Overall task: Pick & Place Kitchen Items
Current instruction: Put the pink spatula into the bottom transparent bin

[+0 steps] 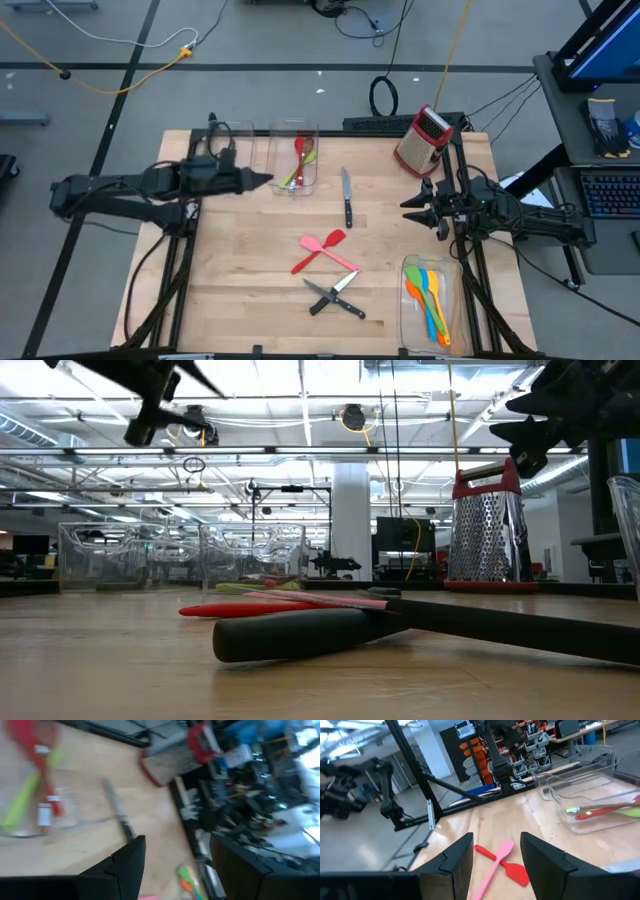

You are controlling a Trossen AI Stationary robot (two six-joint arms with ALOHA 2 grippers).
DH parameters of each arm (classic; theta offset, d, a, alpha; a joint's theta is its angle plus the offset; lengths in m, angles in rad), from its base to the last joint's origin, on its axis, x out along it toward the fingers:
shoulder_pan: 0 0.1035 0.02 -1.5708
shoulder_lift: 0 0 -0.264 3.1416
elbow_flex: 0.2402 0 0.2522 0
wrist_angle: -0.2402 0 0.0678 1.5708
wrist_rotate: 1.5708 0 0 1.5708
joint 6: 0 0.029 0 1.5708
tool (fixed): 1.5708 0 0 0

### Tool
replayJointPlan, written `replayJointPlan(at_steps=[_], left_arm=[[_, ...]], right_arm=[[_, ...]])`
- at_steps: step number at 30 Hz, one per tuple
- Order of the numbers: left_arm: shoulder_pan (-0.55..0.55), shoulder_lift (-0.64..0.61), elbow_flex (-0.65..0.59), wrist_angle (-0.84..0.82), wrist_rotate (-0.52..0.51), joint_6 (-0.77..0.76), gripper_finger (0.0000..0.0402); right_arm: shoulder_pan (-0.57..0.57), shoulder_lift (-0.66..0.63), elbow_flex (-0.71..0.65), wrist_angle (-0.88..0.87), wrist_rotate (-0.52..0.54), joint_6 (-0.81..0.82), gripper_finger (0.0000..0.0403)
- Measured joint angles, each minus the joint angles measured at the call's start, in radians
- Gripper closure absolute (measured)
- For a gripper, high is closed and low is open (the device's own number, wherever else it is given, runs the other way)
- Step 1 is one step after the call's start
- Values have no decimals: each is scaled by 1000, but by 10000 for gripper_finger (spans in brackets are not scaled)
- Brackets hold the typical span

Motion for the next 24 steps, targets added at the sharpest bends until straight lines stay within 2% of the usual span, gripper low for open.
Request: replayJointPlan(at_steps=[7,14,19,24], left_arm=[[-230,142,0,247,-130,26,176],[-379,330,0,473,-209,23,176],[-445,451,0,550,-250,-34,176],[-489,565,31,539,-257,-151,176]], right_arm=[[0,0,0,17,-1,47,248],[0,0,0,16,-1,147,248],[0,0,0,16,0,200,248],[0,0,0,16,0,201,248]])
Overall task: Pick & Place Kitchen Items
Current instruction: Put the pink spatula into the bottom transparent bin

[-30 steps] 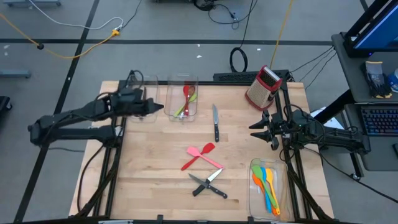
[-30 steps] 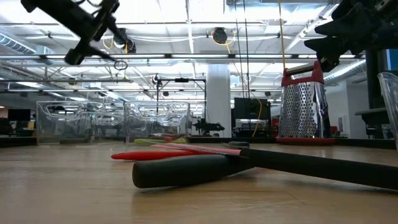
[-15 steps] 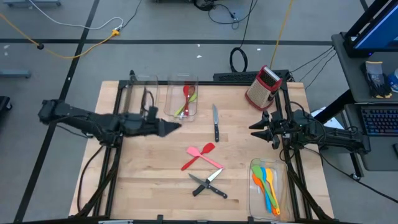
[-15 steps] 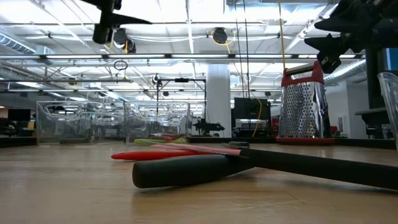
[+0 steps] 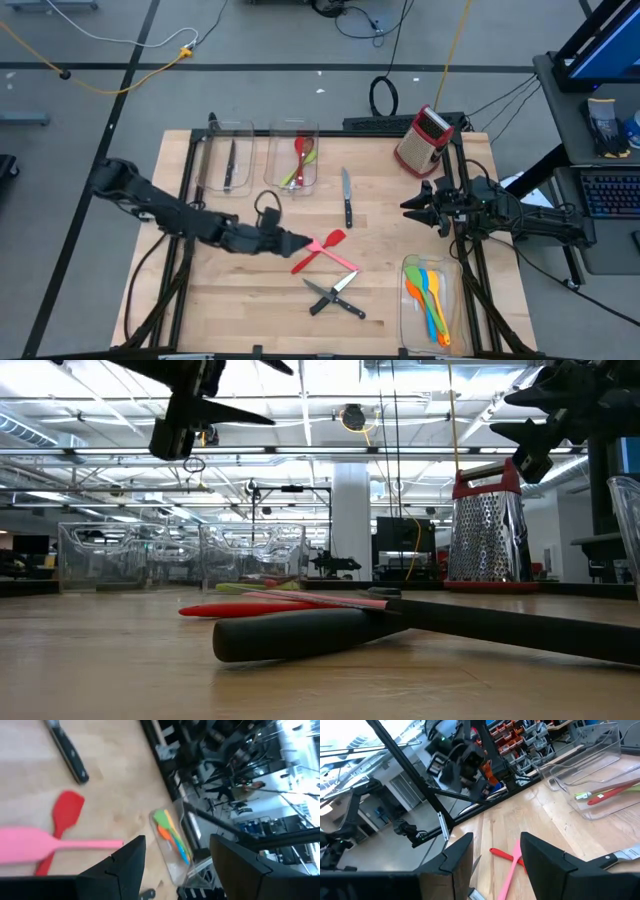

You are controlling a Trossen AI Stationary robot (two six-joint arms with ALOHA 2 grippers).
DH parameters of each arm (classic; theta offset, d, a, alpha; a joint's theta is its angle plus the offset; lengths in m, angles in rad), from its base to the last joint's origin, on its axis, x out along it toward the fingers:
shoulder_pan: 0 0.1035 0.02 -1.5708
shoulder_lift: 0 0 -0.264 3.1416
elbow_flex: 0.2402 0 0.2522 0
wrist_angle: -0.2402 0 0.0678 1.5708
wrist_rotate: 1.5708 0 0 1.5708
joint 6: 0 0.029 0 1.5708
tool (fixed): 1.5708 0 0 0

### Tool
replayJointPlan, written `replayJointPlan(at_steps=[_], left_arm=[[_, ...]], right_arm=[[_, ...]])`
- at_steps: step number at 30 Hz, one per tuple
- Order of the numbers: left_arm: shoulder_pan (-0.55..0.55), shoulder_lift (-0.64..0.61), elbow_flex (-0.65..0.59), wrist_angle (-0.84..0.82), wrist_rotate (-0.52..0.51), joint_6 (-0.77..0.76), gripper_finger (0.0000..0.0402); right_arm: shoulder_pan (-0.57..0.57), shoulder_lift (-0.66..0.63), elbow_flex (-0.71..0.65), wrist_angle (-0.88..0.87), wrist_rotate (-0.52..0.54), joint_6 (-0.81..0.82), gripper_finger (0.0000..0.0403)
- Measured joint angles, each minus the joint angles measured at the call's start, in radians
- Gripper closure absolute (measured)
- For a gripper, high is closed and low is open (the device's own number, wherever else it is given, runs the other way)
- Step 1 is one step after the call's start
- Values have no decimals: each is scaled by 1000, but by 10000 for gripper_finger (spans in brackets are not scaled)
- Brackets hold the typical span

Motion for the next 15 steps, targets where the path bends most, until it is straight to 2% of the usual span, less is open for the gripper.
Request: replayJointPlan(at_steps=[4,11,15], left_arm=[[-14,88,106,-125,28,-36,177],[0,212,387,-572,114,-75,177],[16,276,529,-747,117,10,177]], right_arm=[[0,0,0,0,0,0,248],[0,0,0,0,0,0,248],[0,0,0,0,0,0,248]])
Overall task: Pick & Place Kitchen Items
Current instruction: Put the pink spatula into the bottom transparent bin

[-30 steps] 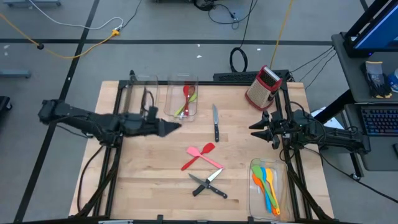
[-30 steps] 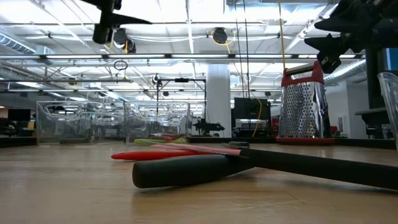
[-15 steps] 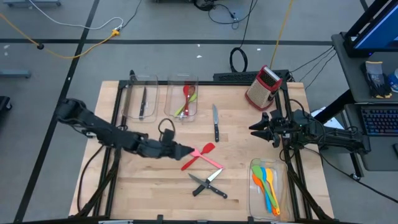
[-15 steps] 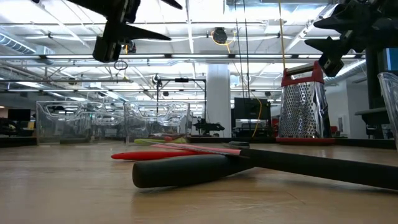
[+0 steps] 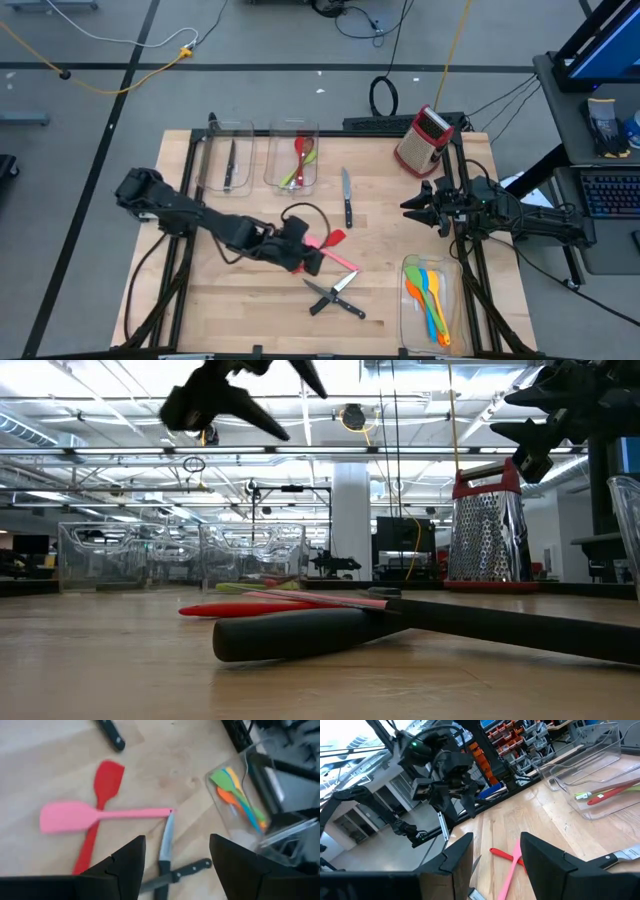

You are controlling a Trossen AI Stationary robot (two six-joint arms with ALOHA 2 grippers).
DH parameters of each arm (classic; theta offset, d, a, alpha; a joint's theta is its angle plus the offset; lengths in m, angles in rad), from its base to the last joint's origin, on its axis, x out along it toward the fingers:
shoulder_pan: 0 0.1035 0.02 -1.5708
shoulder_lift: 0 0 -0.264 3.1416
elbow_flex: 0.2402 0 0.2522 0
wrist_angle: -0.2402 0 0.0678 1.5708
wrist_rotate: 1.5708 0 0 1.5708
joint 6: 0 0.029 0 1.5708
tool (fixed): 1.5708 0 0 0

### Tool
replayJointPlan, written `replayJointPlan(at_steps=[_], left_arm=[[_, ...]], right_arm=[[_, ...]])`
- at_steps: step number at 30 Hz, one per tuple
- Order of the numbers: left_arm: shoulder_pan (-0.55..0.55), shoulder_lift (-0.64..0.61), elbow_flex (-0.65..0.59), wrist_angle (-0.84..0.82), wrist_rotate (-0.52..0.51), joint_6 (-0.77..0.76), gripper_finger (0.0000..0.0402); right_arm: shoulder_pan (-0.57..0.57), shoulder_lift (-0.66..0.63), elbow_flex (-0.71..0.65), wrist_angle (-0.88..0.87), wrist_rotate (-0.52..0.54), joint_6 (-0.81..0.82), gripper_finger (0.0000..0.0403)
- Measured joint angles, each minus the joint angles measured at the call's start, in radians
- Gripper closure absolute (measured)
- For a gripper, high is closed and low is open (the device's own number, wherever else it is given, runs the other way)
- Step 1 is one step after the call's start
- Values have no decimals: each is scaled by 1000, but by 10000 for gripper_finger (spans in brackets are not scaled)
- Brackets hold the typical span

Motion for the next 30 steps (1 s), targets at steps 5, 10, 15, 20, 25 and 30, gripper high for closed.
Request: replayJointPlan(at_steps=[5,10,15,20,25,30], left_arm=[[27,74,114,-61,-5,187,177],[48,141,184,-59,-5,466,177],[54,199,215,-59,8,801,177],[53,242,214,-66,41,1077,177],[53,287,214,-56,53,1217,177],[64,333,214,-33,98,1291,177]], right_arm=[[0,0,0,0,0,0,248],[0,0,0,0,0,0,248],[0,0,0,-1,0,0,248],[0,0,0,-9,-1,-1,248],[0,1,0,-18,0,-1,248],[0,9,0,-18,0,-1,248]])
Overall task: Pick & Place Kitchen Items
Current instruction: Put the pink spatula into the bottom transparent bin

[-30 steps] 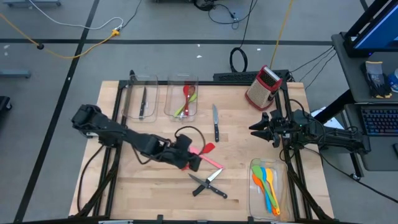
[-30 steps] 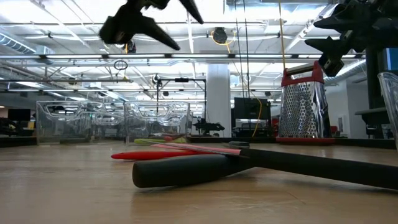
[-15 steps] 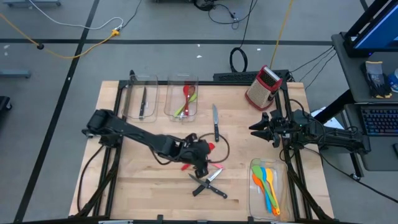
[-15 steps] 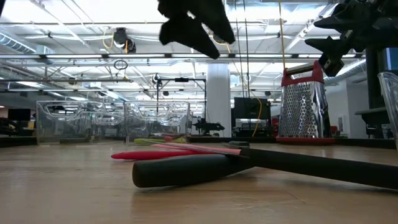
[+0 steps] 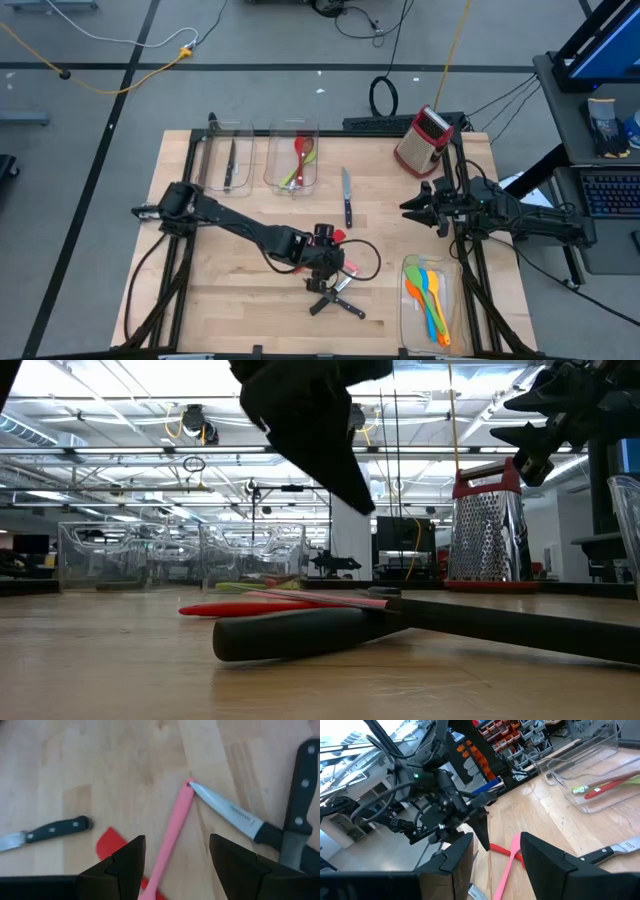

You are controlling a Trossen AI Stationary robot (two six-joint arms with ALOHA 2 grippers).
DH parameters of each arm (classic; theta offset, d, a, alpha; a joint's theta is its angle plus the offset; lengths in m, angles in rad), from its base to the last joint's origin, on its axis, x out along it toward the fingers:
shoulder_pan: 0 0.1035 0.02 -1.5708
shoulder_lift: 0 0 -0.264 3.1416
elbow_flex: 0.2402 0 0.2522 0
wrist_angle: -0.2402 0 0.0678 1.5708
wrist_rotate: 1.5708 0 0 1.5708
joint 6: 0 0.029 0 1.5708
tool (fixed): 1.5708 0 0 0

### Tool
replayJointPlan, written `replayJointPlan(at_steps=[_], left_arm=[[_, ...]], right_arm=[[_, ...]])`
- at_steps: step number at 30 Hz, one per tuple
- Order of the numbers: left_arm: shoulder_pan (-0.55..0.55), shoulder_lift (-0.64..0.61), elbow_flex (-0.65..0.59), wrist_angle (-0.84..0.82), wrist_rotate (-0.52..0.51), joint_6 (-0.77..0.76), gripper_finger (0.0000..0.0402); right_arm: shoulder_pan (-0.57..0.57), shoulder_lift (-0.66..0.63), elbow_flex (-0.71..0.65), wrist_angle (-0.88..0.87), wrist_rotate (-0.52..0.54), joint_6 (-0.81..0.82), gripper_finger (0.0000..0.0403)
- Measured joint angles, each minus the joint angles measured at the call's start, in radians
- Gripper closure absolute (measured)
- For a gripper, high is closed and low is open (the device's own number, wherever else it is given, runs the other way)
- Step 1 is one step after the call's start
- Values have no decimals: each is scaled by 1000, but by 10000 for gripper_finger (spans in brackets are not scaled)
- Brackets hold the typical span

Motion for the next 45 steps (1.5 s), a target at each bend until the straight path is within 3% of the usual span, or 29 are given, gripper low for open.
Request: replayJointPlan(at_steps=[30,34,45], left_arm=[[98,150,-3,-44,144,167,181],[110,152,-3,-45,181,177,217],[138,154,-4,-36,193,193,384]], right_arm=[[0,119,0,3,3,-2,248],[0,132,0,2,3,-3,248],[0,158,0,2,3,-1,248]])
